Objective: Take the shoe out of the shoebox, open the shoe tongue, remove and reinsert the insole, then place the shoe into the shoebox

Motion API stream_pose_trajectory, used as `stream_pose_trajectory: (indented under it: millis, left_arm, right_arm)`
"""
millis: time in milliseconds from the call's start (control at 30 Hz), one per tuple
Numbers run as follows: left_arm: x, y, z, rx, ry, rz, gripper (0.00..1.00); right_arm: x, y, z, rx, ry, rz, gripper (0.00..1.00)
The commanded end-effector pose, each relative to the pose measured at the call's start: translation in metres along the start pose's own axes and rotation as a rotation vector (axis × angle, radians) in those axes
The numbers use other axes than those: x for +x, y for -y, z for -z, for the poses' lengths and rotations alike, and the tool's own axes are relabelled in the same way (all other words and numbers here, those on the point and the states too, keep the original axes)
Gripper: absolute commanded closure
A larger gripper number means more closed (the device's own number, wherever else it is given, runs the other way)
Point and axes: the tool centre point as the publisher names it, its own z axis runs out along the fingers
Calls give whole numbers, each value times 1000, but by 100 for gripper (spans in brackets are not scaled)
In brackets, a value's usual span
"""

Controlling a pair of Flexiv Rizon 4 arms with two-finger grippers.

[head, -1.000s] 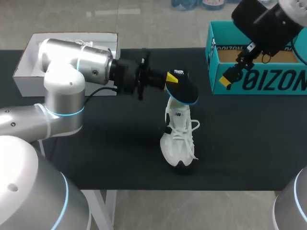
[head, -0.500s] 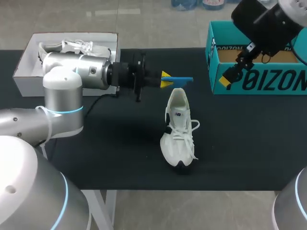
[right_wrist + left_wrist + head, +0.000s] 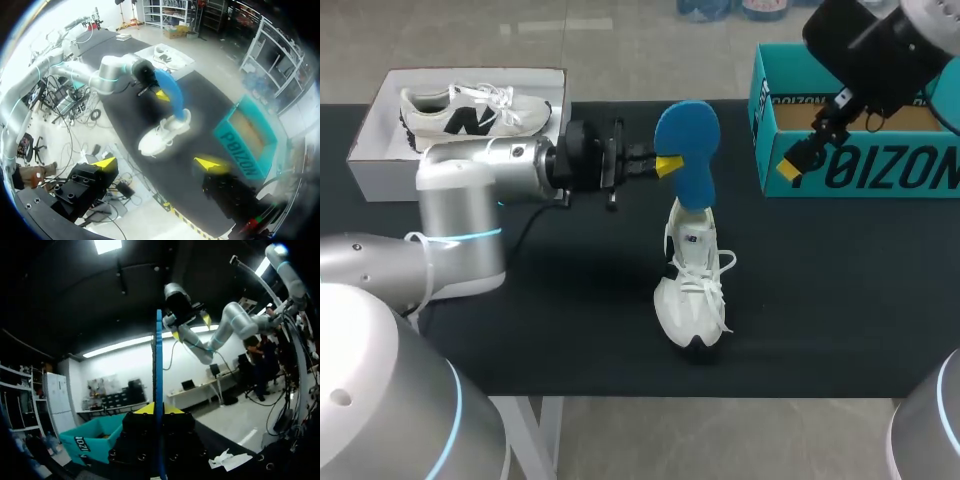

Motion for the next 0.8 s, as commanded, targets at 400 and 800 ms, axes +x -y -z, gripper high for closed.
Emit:
stream_pose_trajectory:
  millis: [400, 800]
  left_arm:
    - [-4, 9, 0, 79, 44, 613, 100]
    - [3, 5, -7, -74, 112, 949, 100]
  right_arm:
    - [-1, -2, -1, 5, -1, -1, 0]
    - [-1, -2, -1, 5, -1, -1, 0]
